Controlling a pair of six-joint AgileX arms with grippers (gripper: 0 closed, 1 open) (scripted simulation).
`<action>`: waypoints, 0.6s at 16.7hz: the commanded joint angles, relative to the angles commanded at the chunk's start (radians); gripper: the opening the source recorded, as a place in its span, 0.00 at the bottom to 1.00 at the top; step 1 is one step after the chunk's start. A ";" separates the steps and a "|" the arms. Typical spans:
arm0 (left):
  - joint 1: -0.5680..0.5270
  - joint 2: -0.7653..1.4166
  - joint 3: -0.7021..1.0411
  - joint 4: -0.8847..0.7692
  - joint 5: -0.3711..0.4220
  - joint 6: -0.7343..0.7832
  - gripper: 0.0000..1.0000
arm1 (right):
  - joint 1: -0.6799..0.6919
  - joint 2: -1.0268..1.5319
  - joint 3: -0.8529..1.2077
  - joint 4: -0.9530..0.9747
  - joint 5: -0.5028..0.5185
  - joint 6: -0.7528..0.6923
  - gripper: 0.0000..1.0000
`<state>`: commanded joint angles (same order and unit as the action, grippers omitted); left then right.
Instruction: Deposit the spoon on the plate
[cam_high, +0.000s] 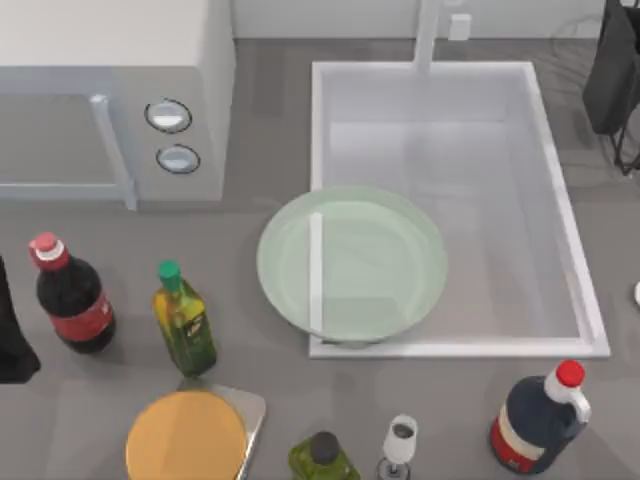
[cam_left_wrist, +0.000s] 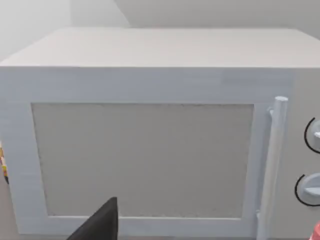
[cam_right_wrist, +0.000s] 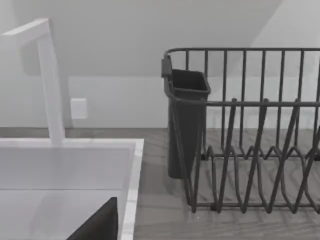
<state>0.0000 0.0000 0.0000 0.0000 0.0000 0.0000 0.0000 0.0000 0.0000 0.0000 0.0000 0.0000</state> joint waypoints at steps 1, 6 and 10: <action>0.000 0.000 0.000 0.000 0.000 0.000 1.00 | 0.000 0.000 0.000 0.000 0.000 0.000 1.00; 0.000 0.000 0.000 0.000 0.000 0.000 1.00 | -0.020 0.108 0.091 -0.088 0.000 -0.079 1.00; 0.000 0.000 0.000 0.000 0.000 0.000 1.00 | -0.063 0.376 0.286 -0.274 0.001 -0.247 1.00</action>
<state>0.0000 0.0000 0.0000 0.0000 0.0000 0.0000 -0.0629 0.3755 0.2856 -0.2738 0.0011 -0.2472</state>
